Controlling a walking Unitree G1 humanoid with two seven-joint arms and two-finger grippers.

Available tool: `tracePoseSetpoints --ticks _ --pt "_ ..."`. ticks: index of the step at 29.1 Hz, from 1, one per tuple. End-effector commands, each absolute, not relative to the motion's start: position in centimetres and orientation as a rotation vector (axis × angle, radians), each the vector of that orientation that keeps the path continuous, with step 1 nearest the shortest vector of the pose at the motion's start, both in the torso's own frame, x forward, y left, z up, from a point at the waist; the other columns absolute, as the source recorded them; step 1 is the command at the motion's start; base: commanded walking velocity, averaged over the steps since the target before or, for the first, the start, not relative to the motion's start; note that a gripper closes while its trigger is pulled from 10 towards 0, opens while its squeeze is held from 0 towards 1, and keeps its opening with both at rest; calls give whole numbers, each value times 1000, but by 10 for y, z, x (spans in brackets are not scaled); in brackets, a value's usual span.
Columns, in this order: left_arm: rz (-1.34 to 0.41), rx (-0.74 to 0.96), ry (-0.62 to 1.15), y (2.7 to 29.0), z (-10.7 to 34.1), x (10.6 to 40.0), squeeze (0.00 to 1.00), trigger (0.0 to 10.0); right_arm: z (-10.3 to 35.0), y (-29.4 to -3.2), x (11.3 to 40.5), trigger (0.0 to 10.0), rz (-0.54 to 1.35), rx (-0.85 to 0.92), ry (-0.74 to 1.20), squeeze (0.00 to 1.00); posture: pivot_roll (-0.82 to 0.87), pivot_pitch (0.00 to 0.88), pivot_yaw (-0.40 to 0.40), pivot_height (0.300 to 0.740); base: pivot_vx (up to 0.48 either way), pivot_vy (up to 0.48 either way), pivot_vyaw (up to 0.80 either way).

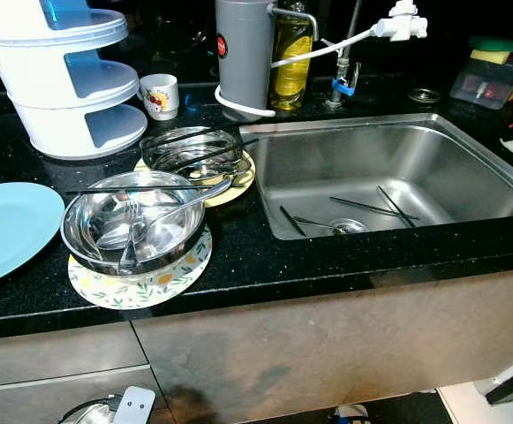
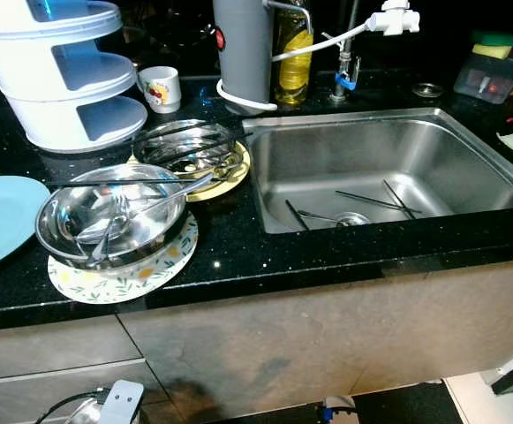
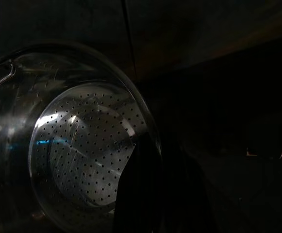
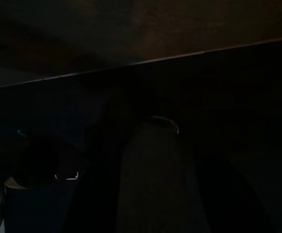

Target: Kitchen organization

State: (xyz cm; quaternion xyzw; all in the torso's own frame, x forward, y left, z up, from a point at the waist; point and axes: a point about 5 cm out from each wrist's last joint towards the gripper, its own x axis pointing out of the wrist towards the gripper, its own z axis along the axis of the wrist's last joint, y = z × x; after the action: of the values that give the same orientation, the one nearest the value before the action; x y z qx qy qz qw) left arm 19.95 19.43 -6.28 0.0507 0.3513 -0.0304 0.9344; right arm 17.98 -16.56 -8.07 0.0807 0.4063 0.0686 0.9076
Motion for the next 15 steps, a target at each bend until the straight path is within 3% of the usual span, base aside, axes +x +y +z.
tracePoseSetpoints --ticks 1,5,15 --pt "-51 80 727 193 -65 197 0 10000 -84 -165 173 10000 152 159 867 0 -56 176 -19 740 0 0 0" --pt "-28 34 725 193 -64 198 0 10000 -84 -165 173 10000 154 157 867 0 -56 176 -20 740 0 0 0" --pt "-50 40 691 191 -62 200 0 10000 -84 -164 175 10000 164 156 863 0 -54 164 -19 740 0 470 0"
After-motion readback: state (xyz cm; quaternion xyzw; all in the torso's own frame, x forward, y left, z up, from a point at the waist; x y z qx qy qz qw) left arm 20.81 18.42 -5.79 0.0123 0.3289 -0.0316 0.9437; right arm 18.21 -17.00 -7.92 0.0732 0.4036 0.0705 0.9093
